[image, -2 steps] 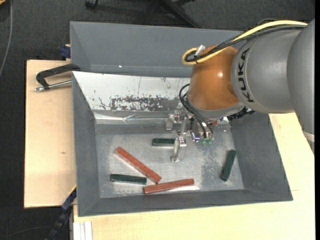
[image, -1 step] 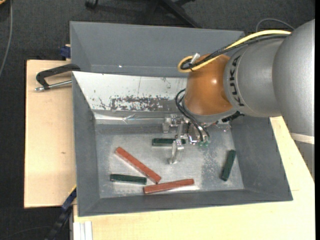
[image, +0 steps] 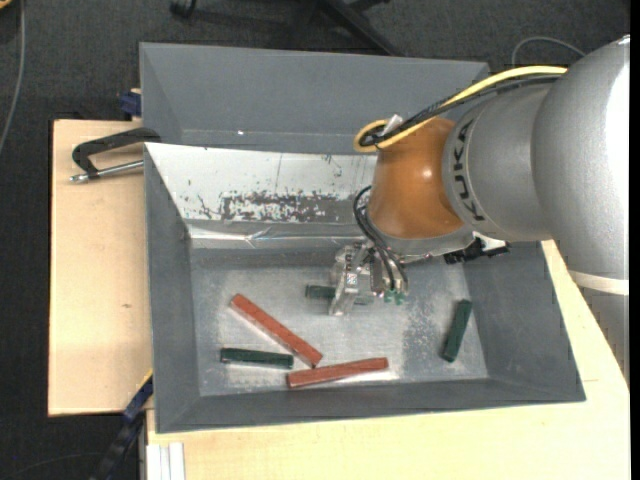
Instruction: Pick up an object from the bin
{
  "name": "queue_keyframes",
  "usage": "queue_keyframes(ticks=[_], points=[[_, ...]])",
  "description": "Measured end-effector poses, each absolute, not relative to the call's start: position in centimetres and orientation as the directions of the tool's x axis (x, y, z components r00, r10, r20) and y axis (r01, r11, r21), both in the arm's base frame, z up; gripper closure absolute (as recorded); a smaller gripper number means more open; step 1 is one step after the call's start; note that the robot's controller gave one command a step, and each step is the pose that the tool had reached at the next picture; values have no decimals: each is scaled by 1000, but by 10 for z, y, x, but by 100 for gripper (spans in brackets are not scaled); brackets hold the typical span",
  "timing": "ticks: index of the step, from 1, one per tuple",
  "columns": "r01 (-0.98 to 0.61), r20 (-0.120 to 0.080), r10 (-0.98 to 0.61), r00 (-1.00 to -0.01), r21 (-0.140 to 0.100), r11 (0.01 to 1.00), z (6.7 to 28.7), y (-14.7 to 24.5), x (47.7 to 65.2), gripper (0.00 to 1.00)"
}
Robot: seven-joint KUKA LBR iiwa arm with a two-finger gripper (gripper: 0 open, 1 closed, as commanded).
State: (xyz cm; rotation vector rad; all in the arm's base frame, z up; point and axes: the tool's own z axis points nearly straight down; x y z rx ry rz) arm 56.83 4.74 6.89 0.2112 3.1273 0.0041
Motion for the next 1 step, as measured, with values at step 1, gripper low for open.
queue_keyframes(ticks=[1], points=[[152,-5,152,-988,3,988,71,47,566,100]])
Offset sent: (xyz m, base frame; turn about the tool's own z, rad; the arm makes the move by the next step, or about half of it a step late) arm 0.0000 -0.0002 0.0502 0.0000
